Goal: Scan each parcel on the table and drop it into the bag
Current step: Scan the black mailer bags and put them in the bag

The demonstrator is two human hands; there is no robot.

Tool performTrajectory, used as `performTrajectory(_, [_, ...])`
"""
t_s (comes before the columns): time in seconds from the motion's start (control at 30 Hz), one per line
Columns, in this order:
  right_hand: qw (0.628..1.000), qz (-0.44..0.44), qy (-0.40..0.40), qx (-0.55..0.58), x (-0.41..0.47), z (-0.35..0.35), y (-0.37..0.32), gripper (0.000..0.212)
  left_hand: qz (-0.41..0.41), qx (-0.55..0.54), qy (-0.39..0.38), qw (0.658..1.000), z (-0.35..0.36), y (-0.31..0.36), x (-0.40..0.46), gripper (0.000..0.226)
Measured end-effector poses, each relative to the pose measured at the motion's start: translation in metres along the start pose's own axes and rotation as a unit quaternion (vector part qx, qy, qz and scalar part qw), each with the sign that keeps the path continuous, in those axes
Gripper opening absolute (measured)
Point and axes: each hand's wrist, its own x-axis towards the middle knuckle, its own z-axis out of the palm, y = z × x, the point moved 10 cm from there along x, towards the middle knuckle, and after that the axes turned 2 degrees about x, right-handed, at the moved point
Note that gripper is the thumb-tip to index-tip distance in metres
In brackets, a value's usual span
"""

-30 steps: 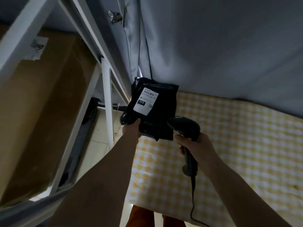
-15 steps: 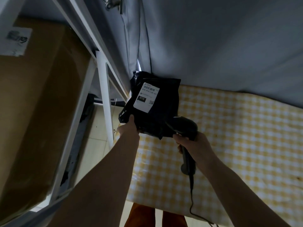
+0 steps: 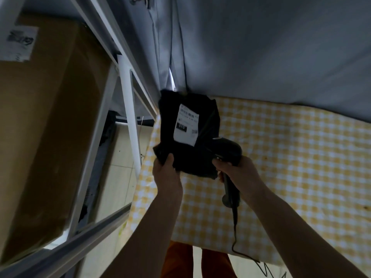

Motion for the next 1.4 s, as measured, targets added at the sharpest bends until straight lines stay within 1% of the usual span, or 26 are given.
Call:
performTrajectory(0.03, [1.0,0.005,0.0,0.004,0.0,0.0,0.002,0.011,-0.024,0.0,0.031,0.999,-0.016,-0.013,-0.002,0.023])
performTrajectory(0.1, [1.0,0.013,-0.003,0.004,-0.001,0.003,0.006,0.013,-0.072,0.034,0.082,0.993,-0.046,-0.032,0.005,0.014])
performTrajectory(0.13, [1.0,0.012,-0.005,0.003,-0.002,0.005,0.008,0.014,-0.093,0.057,0.088,0.99,-0.055,-0.039,0.011,0.012])
performTrajectory(0.17, [1.0,0.009,-0.006,0.003,-0.002,0.006,0.01,0.014,-0.111,0.081,0.084,0.987,-0.059,-0.042,0.019,0.016])
performTrajectory(0.23, [1.0,0.005,-0.006,0.001,-0.003,0.006,0.014,0.014,-0.122,0.149,0.057,0.98,-0.056,-0.039,0.039,0.035])
performTrajectory(0.27, [1.0,0.005,-0.003,-0.002,-0.004,0.005,0.016,0.014,-0.117,0.201,0.04,0.972,-0.051,-0.032,0.047,0.036])
performTrajectory(0.33, [1.0,0.008,0.002,0.0,-0.005,0.003,0.019,0.013,-0.085,0.327,0.015,0.941,-0.036,-0.012,0.063,0.041])
performTrajectory(0.4, [1.0,0.006,0.006,0.002,-0.007,0.002,0.021,0.014,-0.044,0.443,-0.008,0.895,-0.019,0.007,0.074,0.055])
performTrajectory(0.47, [1.0,0.005,0.01,0.0,-0.009,0.001,0.023,0.015,-0.024,0.523,-0.041,0.851,-0.003,0.014,0.076,0.067])
performTrajectory(0.5, [1.0,0.006,0.011,-0.001,-0.011,0.001,0.024,0.015,-0.029,0.542,-0.061,0.838,0.004,0.012,0.075,0.072])
performTrajectory(0.6, [1.0,0.0,0.012,-0.009,-0.016,0.0,0.024,0.016,-0.074,0.528,-0.158,0.831,0.025,-0.008,0.065,0.077])
performTrajectory(0.63, [1.0,-0.004,0.013,-0.008,-0.018,-0.002,0.023,0.016,-0.086,0.52,-0.179,0.831,0.03,-0.013,0.06,0.081])
performTrajectory(0.7, [1.0,-0.011,0.013,0.003,-0.023,-0.006,0.02,0.015,-0.101,0.49,-0.185,0.846,0.03,-0.023,0.06,0.088])
performTrajectory(0.77, [1.0,-0.019,0.014,0.014,-0.031,-0.012,0.015,0.013,-0.118,0.446,-0.181,0.868,0.029,-0.025,0.051,0.08])
performTrajectory(0.87, [0.999,-0.033,0.026,0.035,-0.046,-0.027,0.003,0.009,-0.137,0.38,-0.2,0.893,0.034,-0.022,0.011,0.056])
performTrajectory(0.93, [0.997,-0.041,0.035,0.051,-0.059,-0.04,-0.006,0.007,-0.121,0.349,-0.233,0.9,0.041,-0.02,-0.014,0.047])
performTrajectory(1.07, [0.994,-0.085,0.035,0.063,-0.094,-0.061,-0.036,0.011,-0.076,0.315,-0.292,0.9,0.069,-0.004,-0.061,0.049])
performTrajectory(1.2, [0.986,-0.149,0.039,0.062,-0.141,-0.081,-0.076,0.011,-0.018,0.31,-0.298,0.902,0.093,0.02,-0.102,0.056])
performTrajectory(1.33, [0.974,-0.214,0.052,0.06,-0.19,-0.104,-0.112,0.014,0.04,0.305,-0.312,0.899,0.116,0.05,-0.147,0.043])
performTrajectory(1.4, [0.969,-0.234,0.056,0.062,-0.213,-0.114,-0.124,0.016,0.065,0.295,-0.318,0.899,0.127,0.064,-0.169,0.04])
